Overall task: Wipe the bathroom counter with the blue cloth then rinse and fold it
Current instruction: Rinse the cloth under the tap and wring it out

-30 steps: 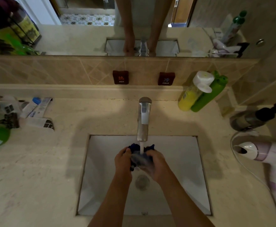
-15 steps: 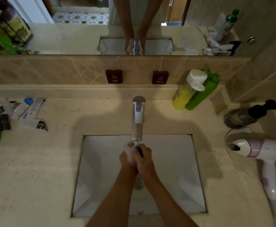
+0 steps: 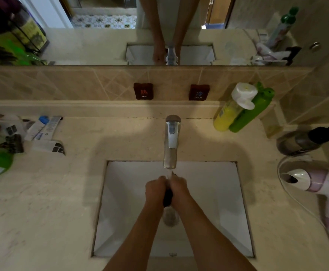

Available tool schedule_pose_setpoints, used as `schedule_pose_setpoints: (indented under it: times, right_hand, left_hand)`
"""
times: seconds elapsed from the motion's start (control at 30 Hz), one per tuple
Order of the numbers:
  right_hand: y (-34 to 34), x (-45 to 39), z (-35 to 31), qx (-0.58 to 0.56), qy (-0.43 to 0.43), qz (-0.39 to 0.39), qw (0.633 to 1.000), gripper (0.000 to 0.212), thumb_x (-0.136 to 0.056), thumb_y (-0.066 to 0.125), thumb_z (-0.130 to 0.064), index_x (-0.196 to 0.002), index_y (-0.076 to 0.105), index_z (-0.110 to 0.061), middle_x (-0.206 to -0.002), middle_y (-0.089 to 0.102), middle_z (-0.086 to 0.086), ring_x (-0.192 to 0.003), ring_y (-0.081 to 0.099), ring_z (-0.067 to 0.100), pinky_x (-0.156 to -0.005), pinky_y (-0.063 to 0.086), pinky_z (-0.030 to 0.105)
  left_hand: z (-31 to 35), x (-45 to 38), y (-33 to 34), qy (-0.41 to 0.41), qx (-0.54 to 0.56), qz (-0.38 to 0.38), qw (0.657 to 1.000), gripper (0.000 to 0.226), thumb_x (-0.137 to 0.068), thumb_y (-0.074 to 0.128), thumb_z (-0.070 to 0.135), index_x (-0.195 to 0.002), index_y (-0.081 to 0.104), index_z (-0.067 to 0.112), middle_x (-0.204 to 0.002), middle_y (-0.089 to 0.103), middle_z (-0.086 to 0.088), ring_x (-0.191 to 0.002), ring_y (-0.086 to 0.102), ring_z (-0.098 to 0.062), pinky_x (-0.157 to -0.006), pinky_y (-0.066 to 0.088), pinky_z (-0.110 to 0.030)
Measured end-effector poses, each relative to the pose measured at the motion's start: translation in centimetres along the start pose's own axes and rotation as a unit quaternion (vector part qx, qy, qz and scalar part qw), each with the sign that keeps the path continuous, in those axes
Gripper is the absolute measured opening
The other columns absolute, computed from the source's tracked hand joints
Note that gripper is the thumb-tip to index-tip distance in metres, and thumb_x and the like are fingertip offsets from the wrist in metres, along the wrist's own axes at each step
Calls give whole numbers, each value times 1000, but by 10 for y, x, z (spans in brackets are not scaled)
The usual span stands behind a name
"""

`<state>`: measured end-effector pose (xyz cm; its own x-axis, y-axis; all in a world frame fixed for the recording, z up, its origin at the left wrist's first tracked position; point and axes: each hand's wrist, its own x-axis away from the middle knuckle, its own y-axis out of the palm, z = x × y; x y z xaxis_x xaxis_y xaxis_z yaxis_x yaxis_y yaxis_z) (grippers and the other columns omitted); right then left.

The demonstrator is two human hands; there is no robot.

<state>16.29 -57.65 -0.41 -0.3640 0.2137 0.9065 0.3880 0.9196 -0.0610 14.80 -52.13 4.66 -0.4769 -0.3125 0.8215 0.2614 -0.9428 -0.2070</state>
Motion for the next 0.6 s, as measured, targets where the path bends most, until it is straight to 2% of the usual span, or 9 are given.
schedule_pose_setpoints:
  times: [0.07, 0.13, 0.23, 0.3, 0.37, 0.43, 0.5, 0.6]
  right_hand:
    - [-4, -19, 13, -62, 50, -28, 996, 55, -87, 67, -48, -116, 66, -2, -109, 73, 23, -93, 72, 41, -84, 58, 59]
    - [-9, 4, 8, -123, 75, -53, 988, 53, -93, 63, -48, -118, 64, -1, -114, 70, 24, -96, 71, 43, -75, 60, 53]
    - [-20, 23, -1, -163, 40, -85, 982, 33, -98, 62, -21, -121, 63, 3, -112, 68, 28, -87, 70, 40, -55, 58, 40]
    - [-28, 28, -1, -147, 29, -81, 985, 29, -97, 58, -7, -123, 63, 4, -108, 68, 28, -83, 66, 38, -52, 54, 38]
    - [-30, 35, 0, -161, 16, -81, 984, 27, -97, 52, -2, -122, 63, 2, -100, 68, 24, -83, 65, 37, -57, 53, 40]
    - [-32, 42, 4, -177, -20, -86, 980, 25, -97, 50, 1, -116, 64, -7, -97, 68, 21, -85, 66, 38, -62, 54, 41]
    - [-34, 48, 8, -194, -63, -96, 974, 30, -96, 47, 4, -113, 66, -12, -103, 70, 20, -90, 67, 39, -70, 55, 45]
    - [-35, 55, 12, -204, -126, -122, 963, 41, -91, 43, 10, -118, 67, -9, -114, 71, 21, -105, 68, 40, -93, 55, 53]
  left_hand:
    - [0, 0, -6, -13, 55, -13, 998, 21, -91, 59, 20, -82, 66, 2, -84, 69, -16, -81, 67, -32, -80, 56, -45]
    - [-1, 2, -16, -2, 79, -36, 996, 24, -92, 64, 27, -88, 67, 4, -87, 70, -14, -87, 68, -32, -79, 56, -41]
    - [-3, -6, -30, 49, 93, -8, 994, 19, -89, 70, 23, -91, 67, 5, -94, 70, -24, -82, 69, -36, -71, 60, -43]
    - [-6, -13, -38, 66, 106, -4, 992, 22, -87, 72, 15, -103, 67, 1, -103, 69, -29, -76, 68, -36, -53, 57, -35]
    - [-8, -15, -39, 62, 139, 10, 988, 30, -87, 70, 8, -116, 62, 1, -109, 67, -27, -80, 67, -34, -44, 51, -28]
    - [-12, -15, -35, 61, 175, 16, 983, 32, -91, 65, 7, -122, 59, 5, -113, 66, -23, -85, 68, -32, -45, 51, -27]
    - [-13, -11, -26, 47, 209, 10, 977, 31, -94, 59, 6, -125, 58, 7, -114, 66, -20, -89, 67, -29, -55, 54, -30]
    - [-12, -5, -10, 48, 199, -9, 979, 28, -97, 52, 11, -123, 60, 12, -115, 66, -15, -100, 67, -32, -75, 59, -40]
